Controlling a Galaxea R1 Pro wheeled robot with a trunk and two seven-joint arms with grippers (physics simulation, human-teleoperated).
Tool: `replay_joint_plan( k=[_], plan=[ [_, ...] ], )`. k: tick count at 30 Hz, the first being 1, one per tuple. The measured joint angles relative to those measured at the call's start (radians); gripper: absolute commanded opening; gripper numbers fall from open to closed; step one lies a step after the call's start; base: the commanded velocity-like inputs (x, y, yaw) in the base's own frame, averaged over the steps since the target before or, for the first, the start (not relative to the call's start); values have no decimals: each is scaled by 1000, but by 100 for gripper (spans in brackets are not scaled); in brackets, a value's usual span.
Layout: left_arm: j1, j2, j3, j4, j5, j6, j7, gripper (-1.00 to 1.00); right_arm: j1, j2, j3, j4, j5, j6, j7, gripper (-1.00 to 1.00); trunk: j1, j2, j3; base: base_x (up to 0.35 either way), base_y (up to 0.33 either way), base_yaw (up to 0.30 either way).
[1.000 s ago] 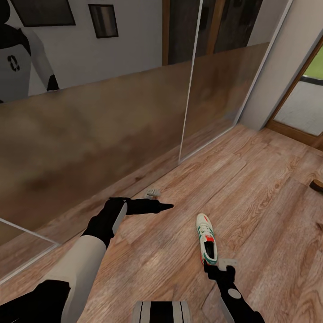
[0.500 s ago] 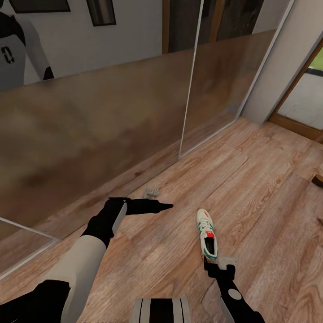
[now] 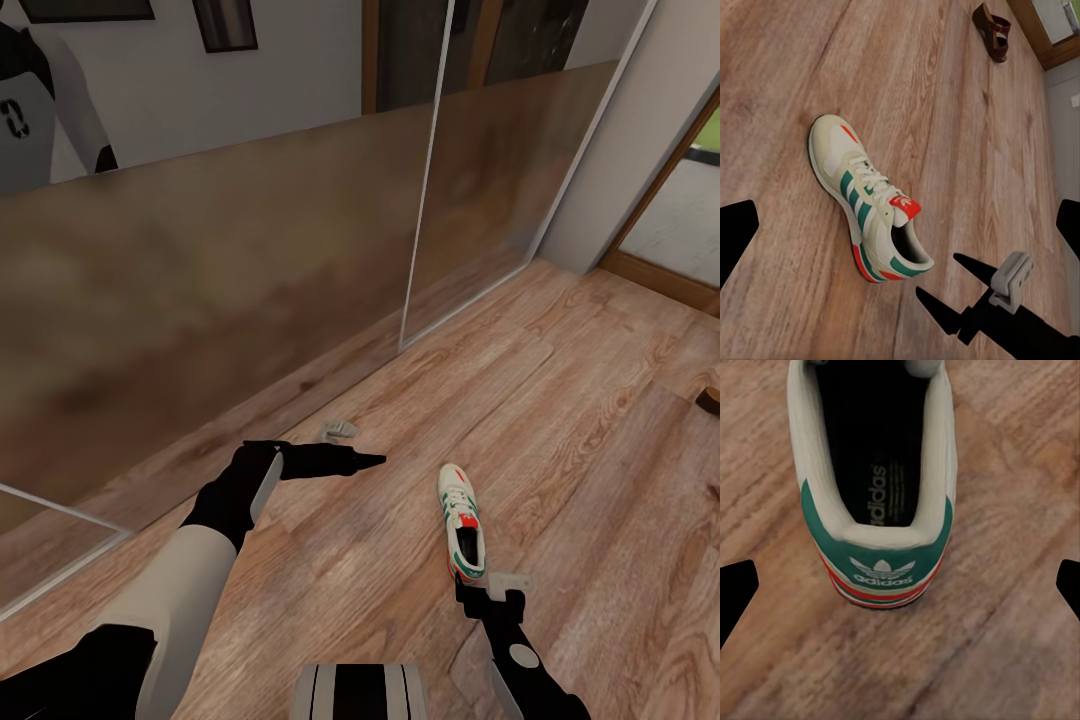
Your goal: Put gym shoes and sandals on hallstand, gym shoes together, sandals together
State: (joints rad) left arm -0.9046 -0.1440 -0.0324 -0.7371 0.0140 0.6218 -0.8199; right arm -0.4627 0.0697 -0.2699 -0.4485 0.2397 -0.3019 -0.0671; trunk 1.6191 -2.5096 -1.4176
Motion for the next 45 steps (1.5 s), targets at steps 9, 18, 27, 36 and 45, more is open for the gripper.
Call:
replay_joint_plan(
  k=[9, 18, 27, 36, 45],
  plan=[
    [1, 1, 0, 0, 1, 1, 0, 100, 0, 0, 0, 0, -1, 0, 0, 100, 0, 0, 0, 0, 0, 0],
    [1, 1, 0, 0, 1, 1, -1, 100, 0, 0, 0, -1, -3, 1, 0, 100, 0, 0, -1, 0, 0, 0],
    [1, 1, 0, 0, 0, -1, 0, 100, 0, 1, -1, -1, -3, 1, 0, 100, 0, 0, -9, 0, 0, 0],
    [1, 3, 1, 0, 0, -2, 0, 100, 0, 1, 0, -2, -3, 0, 0, 100, 0, 0, -11, 31, 0, 0],
    [1, 3, 2, 0, 0, -2, 0, 100, 0, 1, 0, -2, -2, 0, 0, 100, 0, 0, -11, 63, 0, 0]
  ],
)
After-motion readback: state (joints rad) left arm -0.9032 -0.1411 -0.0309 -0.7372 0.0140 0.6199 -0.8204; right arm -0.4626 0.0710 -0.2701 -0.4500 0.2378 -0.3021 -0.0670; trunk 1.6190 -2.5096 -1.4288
